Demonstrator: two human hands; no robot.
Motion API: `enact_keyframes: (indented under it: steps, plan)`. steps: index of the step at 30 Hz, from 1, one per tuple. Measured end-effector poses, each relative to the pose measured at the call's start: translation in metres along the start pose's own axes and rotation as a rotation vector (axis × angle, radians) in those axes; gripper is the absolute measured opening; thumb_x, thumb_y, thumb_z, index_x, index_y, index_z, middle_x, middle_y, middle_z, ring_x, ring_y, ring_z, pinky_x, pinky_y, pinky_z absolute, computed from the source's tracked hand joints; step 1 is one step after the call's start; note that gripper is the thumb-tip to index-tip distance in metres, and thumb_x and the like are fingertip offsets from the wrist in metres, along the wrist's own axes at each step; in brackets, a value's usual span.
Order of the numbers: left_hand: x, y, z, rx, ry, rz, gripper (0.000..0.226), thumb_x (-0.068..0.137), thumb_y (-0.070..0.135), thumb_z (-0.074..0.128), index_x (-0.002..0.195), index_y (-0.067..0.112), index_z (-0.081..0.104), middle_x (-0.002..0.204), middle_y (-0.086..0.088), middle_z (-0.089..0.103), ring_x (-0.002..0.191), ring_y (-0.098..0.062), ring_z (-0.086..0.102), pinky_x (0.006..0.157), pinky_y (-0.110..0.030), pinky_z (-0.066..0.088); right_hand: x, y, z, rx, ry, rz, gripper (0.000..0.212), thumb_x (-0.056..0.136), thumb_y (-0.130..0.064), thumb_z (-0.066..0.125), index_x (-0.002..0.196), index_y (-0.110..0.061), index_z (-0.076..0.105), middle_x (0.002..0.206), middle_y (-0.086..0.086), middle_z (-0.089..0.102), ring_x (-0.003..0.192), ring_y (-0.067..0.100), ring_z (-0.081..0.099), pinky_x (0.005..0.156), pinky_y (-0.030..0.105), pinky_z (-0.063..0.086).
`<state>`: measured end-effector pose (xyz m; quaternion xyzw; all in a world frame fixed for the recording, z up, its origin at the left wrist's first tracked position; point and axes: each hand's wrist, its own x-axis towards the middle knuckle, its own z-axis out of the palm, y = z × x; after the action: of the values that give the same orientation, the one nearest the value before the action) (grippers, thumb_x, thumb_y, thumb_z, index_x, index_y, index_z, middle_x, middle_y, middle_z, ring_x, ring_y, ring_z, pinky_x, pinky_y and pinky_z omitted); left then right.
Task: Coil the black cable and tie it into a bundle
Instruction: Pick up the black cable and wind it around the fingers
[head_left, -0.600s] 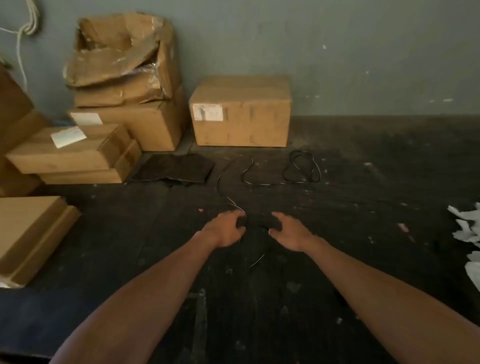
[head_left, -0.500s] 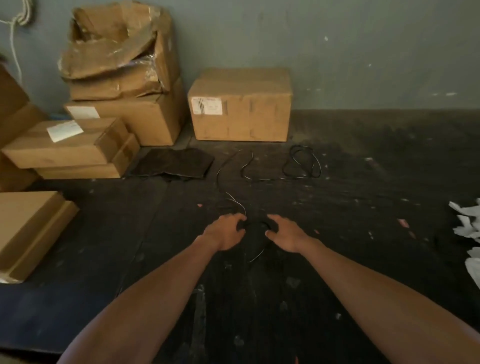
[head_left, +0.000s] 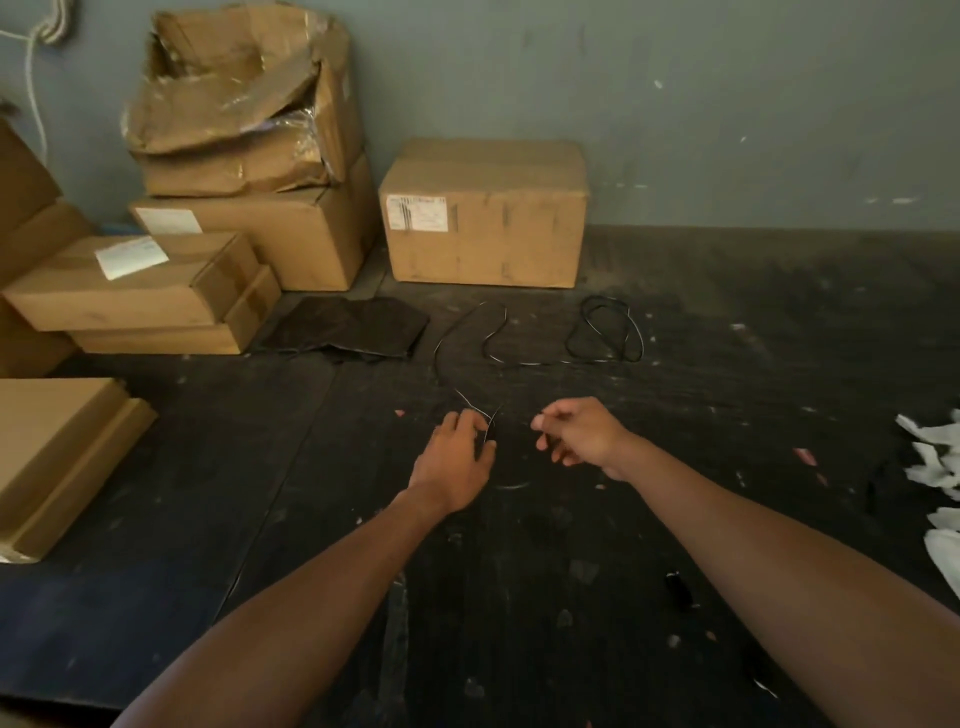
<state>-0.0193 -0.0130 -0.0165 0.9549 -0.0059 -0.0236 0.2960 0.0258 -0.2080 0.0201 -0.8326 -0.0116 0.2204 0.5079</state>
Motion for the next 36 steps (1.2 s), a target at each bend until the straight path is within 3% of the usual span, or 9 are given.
enact_keyframes:
  steps: [5,13,17,19,21,24,28,31,36]
  plan:
    - [-0.009,0.011,-0.017,-0.182,-0.279,0.086,0.033,0.104,0.036,0.042,0.105,0.015,0.068,0.097,-0.003,0.072,0.093,-0.021,0.068,0.092,-0.045,0.052,0.005,-0.028,-0.02,0.176,0.068,0.022,0.013,0.096,-0.018,0.059,0.096,-0.007,0.065,0.076,0.009,0.069,0.054,0.016,0.06,0.051,0.025,0.046]
    - [-0.005,0.008,-0.054,-0.117,-0.299,0.139,0.03,0.106,0.024,0.039,0.108,0.017,0.068,0.084,0.005,0.07,0.09,-0.009,0.066,0.091,-0.033,0.047,0.01,-0.052,-0.05,0.22,0.193,0.054,0.024,0.096,-0.017,0.059,0.11,0.002,0.063,0.073,0.009,0.067,0.054,0.016,0.061,0.049,0.024,0.047]
    - [0.0,0.022,-0.081,-0.343,-0.359,0.173,0.032,0.107,0.026,0.037,0.103,0.019,0.068,0.066,0.007,0.062,0.072,-0.004,0.065,0.082,-0.027,0.049,0.005,-0.059,-0.049,-0.122,0.295,-0.182,0.034,0.097,-0.018,0.054,0.131,-0.019,0.052,0.121,0.01,0.06,0.097,0.022,0.061,0.079,0.033,0.05]
    - [0.004,0.035,-0.096,-0.51,-0.425,0.153,0.032,0.107,0.026,0.038,0.106,0.015,0.068,0.062,0.005,0.059,0.071,-0.01,0.065,0.086,-0.032,0.054,-0.001,-0.063,-0.045,-0.284,0.122,-0.427,0.054,0.094,-0.004,0.051,0.138,-0.036,0.047,0.15,0.0,0.039,0.127,0.02,0.043,0.101,0.036,0.041]
    - [0.01,0.047,-0.111,-0.643,-0.487,0.108,0.033,0.107,0.025,0.038,0.11,0.011,0.068,0.061,0.002,0.053,0.07,-0.014,0.064,0.087,-0.037,0.053,-0.004,-0.067,-0.042,-0.448,-0.035,-0.544,0.056,0.093,-0.007,0.055,0.133,-0.046,0.05,0.157,-0.011,0.028,0.142,0.019,0.019,0.114,0.049,0.019]
    - [0.013,0.058,-0.132,-0.835,-0.594,0.068,0.032,0.105,0.024,0.041,0.112,0.012,0.07,0.059,0.001,0.044,0.066,-0.015,0.058,0.089,-0.04,0.05,-0.007,-0.077,-0.042,-0.42,0.036,-0.639,0.028,0.095,-0.024,0.058,0.122,-0.031,0.062,0.149,-0.006,0.044,0.14,0.019,0.032,0.115,0.056,0.025]
    - [0.011,0.068,-0.146,-1.097,-0.73,0.108,0.033,0.102,0.023,0.049,0.127,0.009,0.064,0.07,-0.002,0.052,0.075,-0.017,0.062,0.095,-0.047,0.051,-0.017,-0.097,-0.048,-0.19,0.091,-0.705,0.014,0.097,-0.019,0.055,0.104,-0.014,0.066,0.108,0.004,0.069,0.101,0.018,0.063,0.094,0.049,0.048]
    - [0.01,0.079,-0.15,-1.225,-0.763,0.167,0.04,0.101,0.026,0.054,0.135,0.007,0.058,0.098,-0.008,0.07,0.103,-0.026,0.068,0.102,-0.057,0.045,-0.02,-0.107,-0.046,-0.108,0.138,-0.779,0.014,0.099,-0.016,0.052,0.098,-0.011,0.065,0.093,0.009,0.068,0.091,0.024,0.063,0.086,0.046,0.051]
    - [0.008,0.096,-0.153,-1.33,-0.802,0.202,0.045,0.102,0.04,0.048,0.135,0.011,0.059,0.129,-0.014,0.066,0.126,-0.032,0.059,0.106,-0.061,0.041,-0.024,-0.116,-0.047,0.012,0.158,-0.828,0.013,0.098,-0.006,0.052,0.099,0.0,0.063,0.093,0.023,0.065,0.09,0.038,0.061,0.083,0.046,0.049]
